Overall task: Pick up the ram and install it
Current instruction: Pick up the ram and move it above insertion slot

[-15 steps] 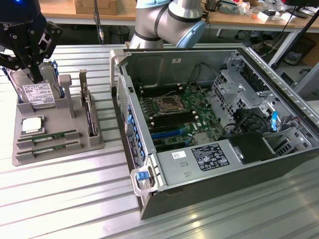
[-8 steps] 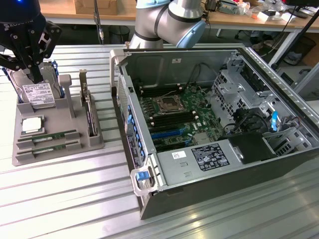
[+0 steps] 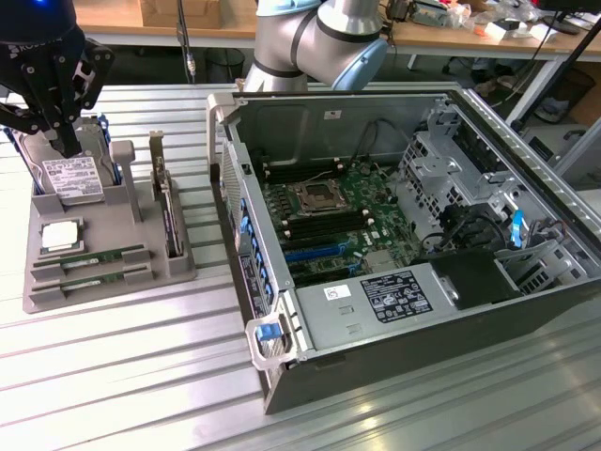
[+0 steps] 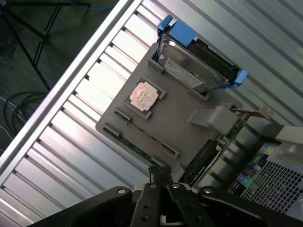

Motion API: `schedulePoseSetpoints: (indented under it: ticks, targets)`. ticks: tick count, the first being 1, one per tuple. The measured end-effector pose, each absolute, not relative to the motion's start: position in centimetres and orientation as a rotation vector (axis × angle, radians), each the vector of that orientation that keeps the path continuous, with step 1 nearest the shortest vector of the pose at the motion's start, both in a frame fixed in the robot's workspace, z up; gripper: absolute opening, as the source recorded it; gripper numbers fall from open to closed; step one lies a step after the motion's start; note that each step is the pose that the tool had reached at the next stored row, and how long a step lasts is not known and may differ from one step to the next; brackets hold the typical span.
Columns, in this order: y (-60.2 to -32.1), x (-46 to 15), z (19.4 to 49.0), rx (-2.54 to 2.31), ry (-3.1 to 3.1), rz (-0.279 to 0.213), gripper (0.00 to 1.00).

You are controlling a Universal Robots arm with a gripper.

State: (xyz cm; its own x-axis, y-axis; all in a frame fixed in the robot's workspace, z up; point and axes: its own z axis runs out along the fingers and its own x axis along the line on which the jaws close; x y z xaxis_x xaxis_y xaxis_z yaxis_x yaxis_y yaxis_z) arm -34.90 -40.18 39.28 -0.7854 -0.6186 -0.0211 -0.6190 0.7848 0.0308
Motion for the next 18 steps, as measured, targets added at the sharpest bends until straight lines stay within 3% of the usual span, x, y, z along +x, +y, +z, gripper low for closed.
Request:
schedulePoseSetpoints:
  ticks: [18]
  targets:
    - [-40.18,-34.90,39.28,-1.161,2.910,0.056,0.10]
